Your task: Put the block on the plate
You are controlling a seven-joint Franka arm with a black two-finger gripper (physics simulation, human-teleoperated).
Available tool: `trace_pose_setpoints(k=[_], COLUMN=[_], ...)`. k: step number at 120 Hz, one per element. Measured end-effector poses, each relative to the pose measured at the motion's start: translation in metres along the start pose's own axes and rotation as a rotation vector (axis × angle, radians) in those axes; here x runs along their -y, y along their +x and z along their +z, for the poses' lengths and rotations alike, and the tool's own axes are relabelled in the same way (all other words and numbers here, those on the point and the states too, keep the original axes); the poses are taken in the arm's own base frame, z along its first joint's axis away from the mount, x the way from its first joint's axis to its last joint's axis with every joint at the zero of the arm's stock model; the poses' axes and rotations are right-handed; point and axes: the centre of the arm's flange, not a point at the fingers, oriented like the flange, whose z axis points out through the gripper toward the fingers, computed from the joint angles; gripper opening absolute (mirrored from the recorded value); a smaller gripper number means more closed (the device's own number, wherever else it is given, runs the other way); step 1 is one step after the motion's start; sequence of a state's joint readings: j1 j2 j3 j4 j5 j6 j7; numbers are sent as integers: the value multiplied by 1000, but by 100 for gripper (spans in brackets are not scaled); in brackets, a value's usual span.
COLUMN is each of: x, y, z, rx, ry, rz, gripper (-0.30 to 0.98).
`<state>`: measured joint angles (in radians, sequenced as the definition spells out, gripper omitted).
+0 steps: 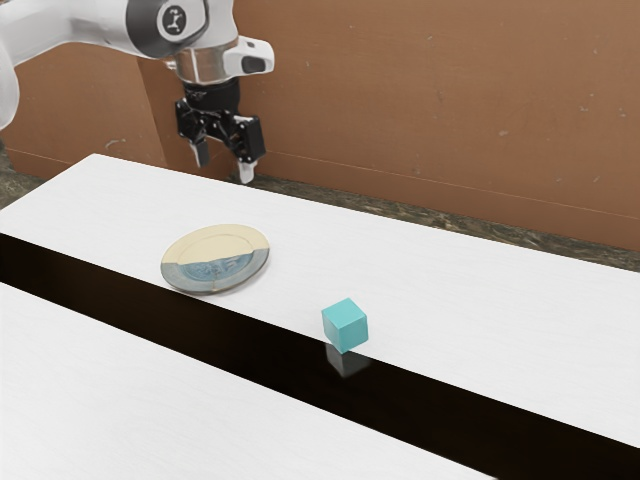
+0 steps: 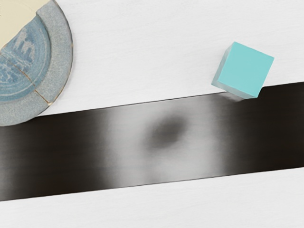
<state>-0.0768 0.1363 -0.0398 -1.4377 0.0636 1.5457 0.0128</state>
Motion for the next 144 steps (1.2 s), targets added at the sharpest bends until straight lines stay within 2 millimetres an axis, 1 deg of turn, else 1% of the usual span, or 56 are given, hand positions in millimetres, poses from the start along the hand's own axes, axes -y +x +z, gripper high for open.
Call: trace_pose_setpoints(k=[10, 24, 32, 38, 48, 51, 67, 81, 89, 107, 132, 144], x=[0, -8, -15, -25, -41, -45, -53, -74, -82, -89, -98, -107], y=[3, 9, 19, 28, 40, 45, 69, 86, 93, 114, 127, 131], z=[0, 6, 16, 24, 45, 55, 105, 133, 146, 184, 227, 246], rx=[-14, -9, 2, 9, 27, 37, 73, 78, 80, 95, 128, 143], ry=[0, -4, -6, -1, 1, -1, -15, -34, -45, -68, -91, -98], rz=[-7, -2, 27, 65, 129, 147, 215, 291, 323, 369, 421, 447], gripper=[69, 69, 69, 69, 69, 69, 69, 69, 69, 69, 69, 69])
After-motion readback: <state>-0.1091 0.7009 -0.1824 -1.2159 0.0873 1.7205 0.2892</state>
